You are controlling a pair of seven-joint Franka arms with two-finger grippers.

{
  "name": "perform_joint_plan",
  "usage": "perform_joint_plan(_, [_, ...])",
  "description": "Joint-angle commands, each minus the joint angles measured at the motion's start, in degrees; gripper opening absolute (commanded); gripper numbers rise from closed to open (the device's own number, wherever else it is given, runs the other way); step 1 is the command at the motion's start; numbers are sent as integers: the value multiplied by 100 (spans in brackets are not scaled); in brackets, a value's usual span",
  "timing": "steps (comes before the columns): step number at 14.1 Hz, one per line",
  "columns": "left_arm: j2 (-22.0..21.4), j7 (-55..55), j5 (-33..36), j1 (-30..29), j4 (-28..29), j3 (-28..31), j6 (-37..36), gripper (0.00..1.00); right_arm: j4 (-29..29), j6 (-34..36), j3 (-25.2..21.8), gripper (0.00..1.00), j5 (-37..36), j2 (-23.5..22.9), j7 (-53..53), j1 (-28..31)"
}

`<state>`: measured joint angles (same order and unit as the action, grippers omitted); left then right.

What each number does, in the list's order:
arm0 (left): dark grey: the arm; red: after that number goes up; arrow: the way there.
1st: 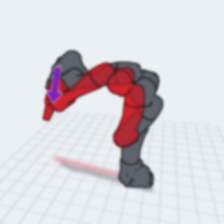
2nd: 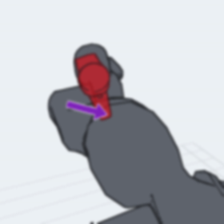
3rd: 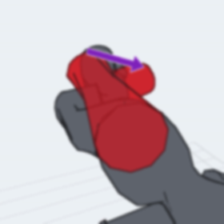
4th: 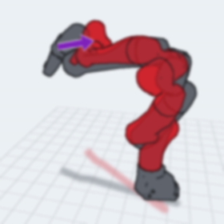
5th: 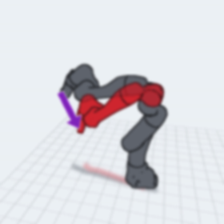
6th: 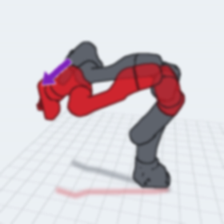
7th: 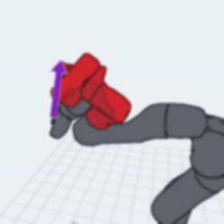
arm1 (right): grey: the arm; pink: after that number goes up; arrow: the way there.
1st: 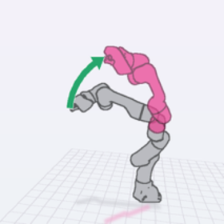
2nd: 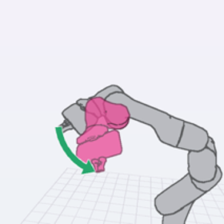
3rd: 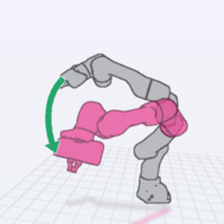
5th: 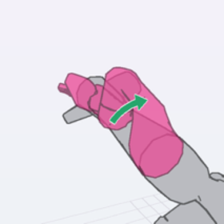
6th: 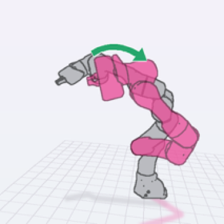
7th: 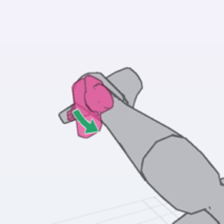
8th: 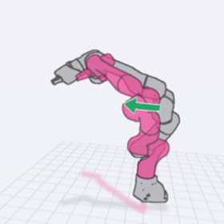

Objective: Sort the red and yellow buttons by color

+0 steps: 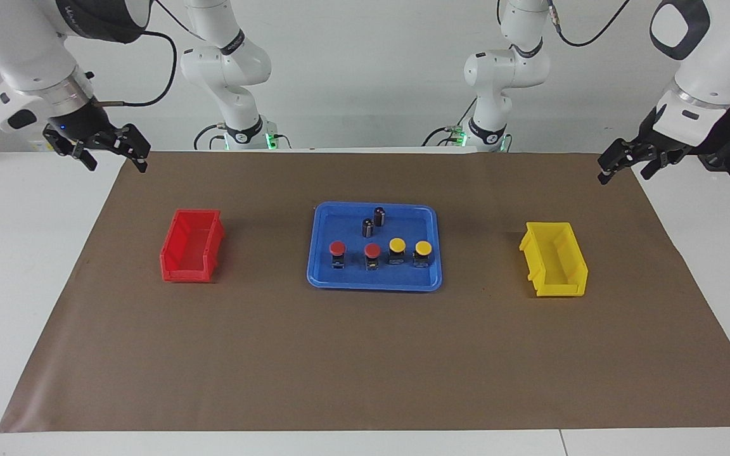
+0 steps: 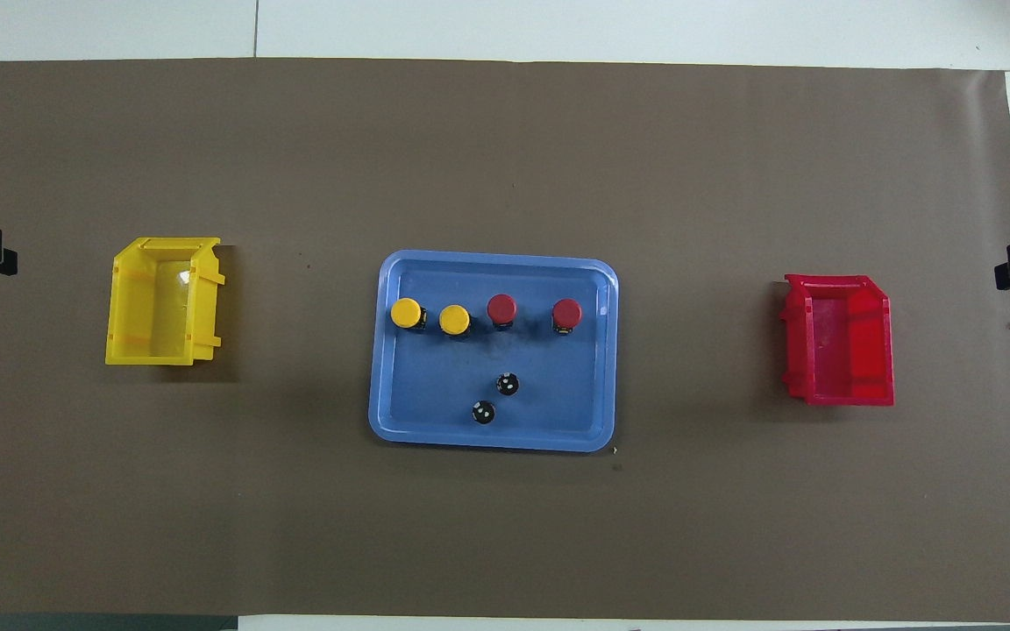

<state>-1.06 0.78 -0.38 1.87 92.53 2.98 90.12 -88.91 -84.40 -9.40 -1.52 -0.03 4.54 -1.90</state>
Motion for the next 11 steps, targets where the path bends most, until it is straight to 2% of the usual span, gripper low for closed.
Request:
perform_joint_plan(1, [-175, 1, 47, -29, 178, -25, -21, 100, -153, -120, 26, 100, -42, 126, -102, -4])
perform_joint_plan(11, [-175, 1, 47, -29, 178, -25, -30, 100, 22, 2, 61, 100, 2, 48, -102, -13])
